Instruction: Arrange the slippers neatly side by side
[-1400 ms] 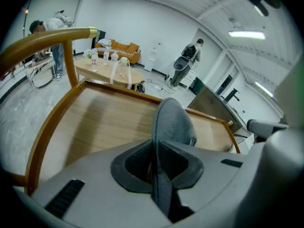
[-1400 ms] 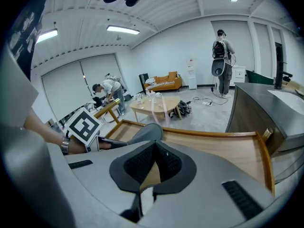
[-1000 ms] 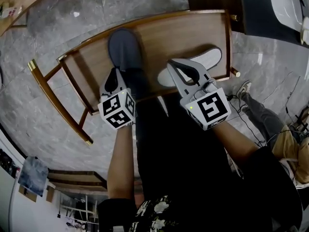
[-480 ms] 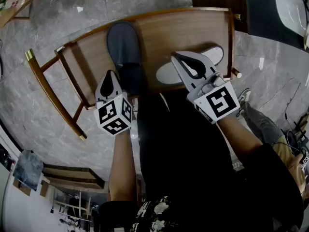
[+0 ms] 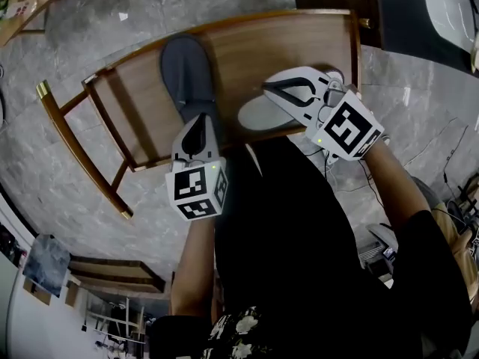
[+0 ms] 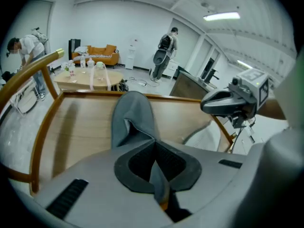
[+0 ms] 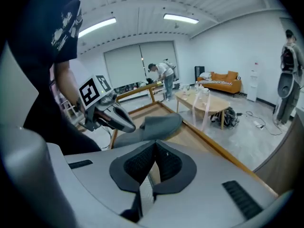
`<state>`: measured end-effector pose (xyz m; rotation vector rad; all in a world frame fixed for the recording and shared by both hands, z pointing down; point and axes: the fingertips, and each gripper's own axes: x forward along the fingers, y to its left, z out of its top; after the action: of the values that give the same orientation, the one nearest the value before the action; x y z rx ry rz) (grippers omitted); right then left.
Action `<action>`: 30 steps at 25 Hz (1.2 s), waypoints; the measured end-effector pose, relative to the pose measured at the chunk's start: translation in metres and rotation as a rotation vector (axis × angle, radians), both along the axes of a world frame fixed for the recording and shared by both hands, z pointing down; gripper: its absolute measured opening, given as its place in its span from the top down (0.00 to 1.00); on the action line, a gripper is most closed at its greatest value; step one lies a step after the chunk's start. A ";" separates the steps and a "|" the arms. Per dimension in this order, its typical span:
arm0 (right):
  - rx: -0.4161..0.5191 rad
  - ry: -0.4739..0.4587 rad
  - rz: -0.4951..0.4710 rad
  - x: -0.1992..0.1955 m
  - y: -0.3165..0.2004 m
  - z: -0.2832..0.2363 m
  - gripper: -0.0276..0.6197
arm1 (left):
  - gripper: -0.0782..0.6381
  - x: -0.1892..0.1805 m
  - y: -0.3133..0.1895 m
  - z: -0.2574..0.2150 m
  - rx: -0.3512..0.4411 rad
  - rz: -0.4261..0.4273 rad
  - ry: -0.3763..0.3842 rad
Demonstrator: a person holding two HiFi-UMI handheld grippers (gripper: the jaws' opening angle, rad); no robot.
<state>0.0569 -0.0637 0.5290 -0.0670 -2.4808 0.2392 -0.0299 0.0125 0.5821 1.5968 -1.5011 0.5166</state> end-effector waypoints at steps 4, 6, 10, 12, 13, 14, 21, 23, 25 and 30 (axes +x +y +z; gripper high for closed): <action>-0.059 0.084 -0.111 0.012 -0.004 0.015 0.96 | 0.89 0.039 -0.001 0.003 -0.015 0.085 0.082; -0.101 0.100 -0.135 0.015 -0.007 0.018 0.96 | 0.89 0.057 -0.002 0.001 -0.017 0.157 0.100; -0.164 0.112 -0.180 0.018 -0.010 0.019 0.94 | 0.89 0.087 -0.008 -0.003 -0.016 0.279 0.123; -0.199 0.139 -0.210 0.020 -0.006 0.026 0.82 | 0.89 0.095 -0.008 -0.003 -0.027 0.299 0.151; -0.215 0.152 -0.220 0.022 -0.004 0.029 0.79 | 0.89 0.098 -0.007 -0.002 -0.034 0.302 0.165; -0.228 0.161 -0.227 0.023 -0.003 0.031 0.79 | 0.89 0.101 -0.007 -0.001 -0.040 0.303 0.177; -0.314 0.255 -0.307 0.037 0.008 0.049 0.79 | 0.89 0.117 -0.001 0.007 -0.098 0.336 0.239; -0.319 0.274 -0.324 0.040 0.010 0.055 0.79 | 0.89 0.125 0.004 0.009 -0.120 0.372 0.247; -0.321 0.287 -0.327 0.042 0.012 0.061 0.79 | 0.89 0.130 0.009 0.012 -0.135 0.394 0.249; -0.340 0.341 -0.358 0.049 0.020 0.070 0.82 | 0.89 0.126 0.012 0.017 -0.146 0.375 0.257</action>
<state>0.1056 -0.0433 0.5994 -0.5597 -2.0240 0.4720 0.0956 0.0244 0.5995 1.7606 -0.9572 0.5877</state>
